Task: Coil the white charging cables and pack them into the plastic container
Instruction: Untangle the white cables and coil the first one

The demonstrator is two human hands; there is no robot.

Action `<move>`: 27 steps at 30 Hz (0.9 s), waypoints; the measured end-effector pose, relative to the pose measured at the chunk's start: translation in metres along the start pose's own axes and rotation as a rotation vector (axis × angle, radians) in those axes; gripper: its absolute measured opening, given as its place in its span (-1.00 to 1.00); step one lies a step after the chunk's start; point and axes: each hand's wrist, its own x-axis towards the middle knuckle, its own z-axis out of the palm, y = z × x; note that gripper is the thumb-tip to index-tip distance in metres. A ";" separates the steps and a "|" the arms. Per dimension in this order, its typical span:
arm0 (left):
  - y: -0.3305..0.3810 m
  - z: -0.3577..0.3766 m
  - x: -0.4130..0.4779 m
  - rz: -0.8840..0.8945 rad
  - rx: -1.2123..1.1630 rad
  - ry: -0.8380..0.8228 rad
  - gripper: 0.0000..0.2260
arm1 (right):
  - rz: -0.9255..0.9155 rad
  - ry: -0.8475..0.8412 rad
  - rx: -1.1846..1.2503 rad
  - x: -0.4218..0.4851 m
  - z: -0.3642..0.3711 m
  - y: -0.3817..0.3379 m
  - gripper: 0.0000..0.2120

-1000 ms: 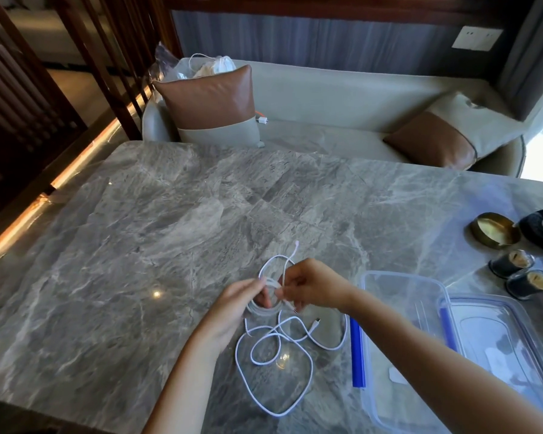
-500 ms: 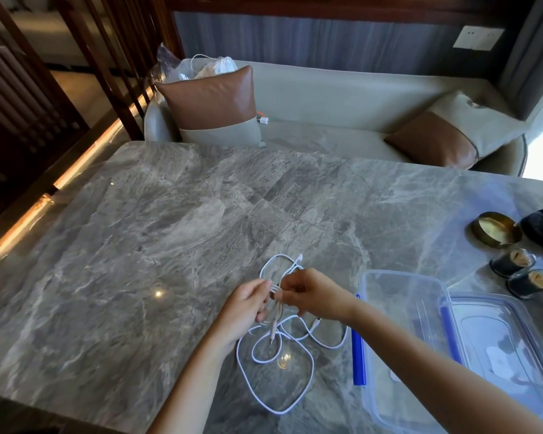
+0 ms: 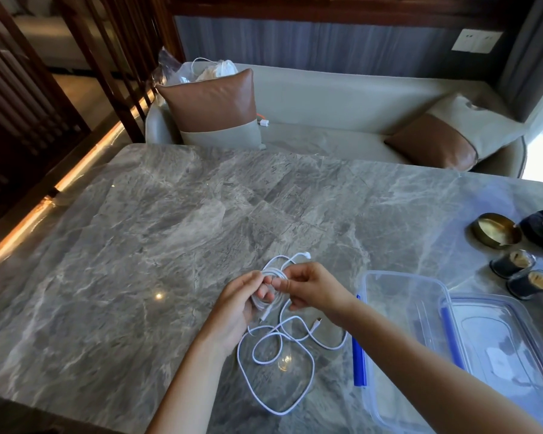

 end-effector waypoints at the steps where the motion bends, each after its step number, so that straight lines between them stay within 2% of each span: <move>1: -0.002 0.001 -0.001 0.006 -0.108 0.010 -0.85 | 0.023 0.006 0.049 0.000 0.000 0.000 -0.77; 3: -0.007 0.004 -0.001 0.026 -0.152 0.048 -0.81 | 0.075 0.008 0.149 0.001 0.002 0.003 -0.70; 5: -0.010 0.006 -0.001 0.051 -0.062 0.101 -0.74 | 0.104 -0.005 0.225 0.000 0.005 0.007 -0.75; 7: -0.009 0.008 -0.002 0.097 0.095 0.128 -0.76 | 0.106 -0.003 0.222 0.000 0.005 0.009 -0.81; 12: 0.004 0.007 -0.006 0.098 0.416 0.054 -0.83 | 0.047 -0.064 0.048 -0.001 -0.003 0.005 -0.88; 15: 0.013 0.006 -0.007 -0.002 0.551 -0.060 -0.79 | 0.039 -0.154 -0.163 -0.001 -0.010 -0.001 -0.83; 17: 0.016 0.004 -0.008 -0.077 0.555 -0.099 -0.79 | 0.046 -0.195 -0.196 -0.001 -0.012 -0.003 -0.80; 20: 0.018 0.000 -0.005 -0.100 0.260 -0.048 -0.89 | 0.065 -0.176 -0.083 -0.001 -0.014 -0.004 -0.81; 24: 0.017 -0.003 -0.002 -0.080 -0.353 -0.087 -0.66 | 0.082 -0.110 0.220 0.001 -0.009 -0.003 -0.80; 26: 0.012 0.000 -0.004 -0.036 -0.527 -0.097 -0.58 | 0.102 -0.059 0.358 0.003 -0.003 -0.001 -0.77; 27: 0.008 0.002 -0.006 -0.002 -0.540 -0.078 -0.58 | 0.109 -0.032 0.402 0.003 0.000 -0.001 -0.75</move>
